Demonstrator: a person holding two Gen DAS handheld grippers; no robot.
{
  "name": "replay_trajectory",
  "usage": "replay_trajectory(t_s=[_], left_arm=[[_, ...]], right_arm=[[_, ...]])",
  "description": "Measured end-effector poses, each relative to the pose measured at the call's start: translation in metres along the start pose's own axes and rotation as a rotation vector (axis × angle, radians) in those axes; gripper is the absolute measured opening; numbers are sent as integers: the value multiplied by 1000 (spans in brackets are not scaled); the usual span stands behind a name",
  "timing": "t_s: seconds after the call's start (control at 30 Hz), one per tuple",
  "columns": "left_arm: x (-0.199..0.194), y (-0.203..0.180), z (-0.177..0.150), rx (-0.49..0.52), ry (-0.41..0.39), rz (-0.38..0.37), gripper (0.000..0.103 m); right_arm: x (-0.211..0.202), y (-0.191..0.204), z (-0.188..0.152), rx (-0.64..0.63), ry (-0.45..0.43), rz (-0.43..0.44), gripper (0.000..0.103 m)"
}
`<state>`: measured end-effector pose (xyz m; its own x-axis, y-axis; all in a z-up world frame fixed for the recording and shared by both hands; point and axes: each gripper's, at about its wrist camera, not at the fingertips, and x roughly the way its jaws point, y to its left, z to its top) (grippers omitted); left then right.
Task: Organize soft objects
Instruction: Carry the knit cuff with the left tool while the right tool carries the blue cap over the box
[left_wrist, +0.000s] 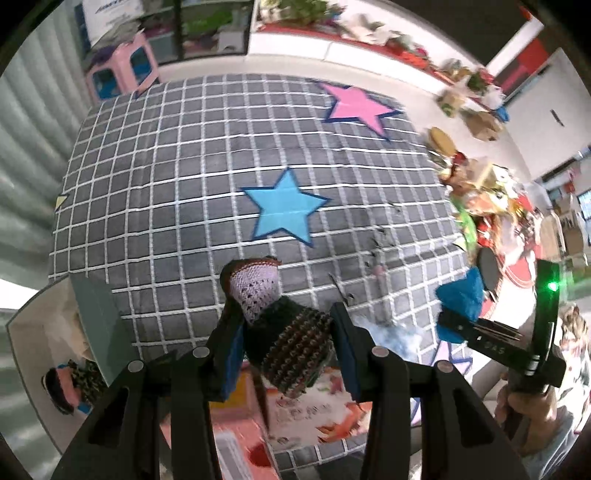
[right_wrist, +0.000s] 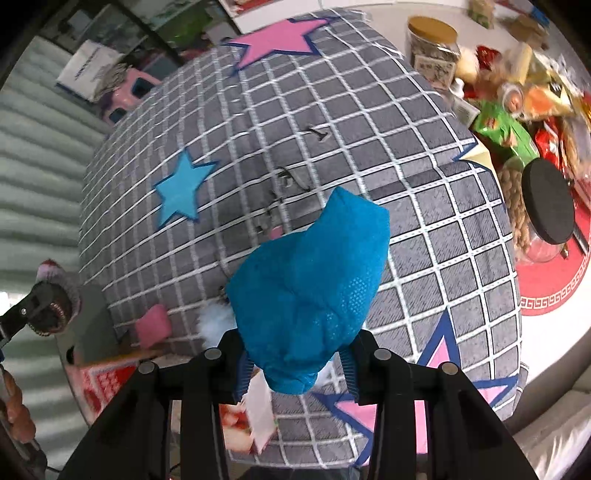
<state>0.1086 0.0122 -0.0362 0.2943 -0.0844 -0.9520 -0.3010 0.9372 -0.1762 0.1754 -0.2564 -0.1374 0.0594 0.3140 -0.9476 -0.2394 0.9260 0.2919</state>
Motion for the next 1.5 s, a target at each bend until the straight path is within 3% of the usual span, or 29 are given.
replay_trajectory(t_s=[0.33,0.63,0.93,1.17,1.5], left_arm=[[-36,-20,-65,55,-44,-96,47],[-66,7,-128,35,-51,-107,47],[-91,75,-177,-118,-96,-27,47],[-108,136,-210,-271,-132,95,47],[-112,198,-244,-435,-133,193,47]], right_arm=[[-16,40,-66,-93,30,17,41],[-12,81,-121,-171,80,38,41],[2,154,-161,-355,147,68,41],[8,214,-176,-517,164,87,41],[10,295,-187,-699,173,126,41]])
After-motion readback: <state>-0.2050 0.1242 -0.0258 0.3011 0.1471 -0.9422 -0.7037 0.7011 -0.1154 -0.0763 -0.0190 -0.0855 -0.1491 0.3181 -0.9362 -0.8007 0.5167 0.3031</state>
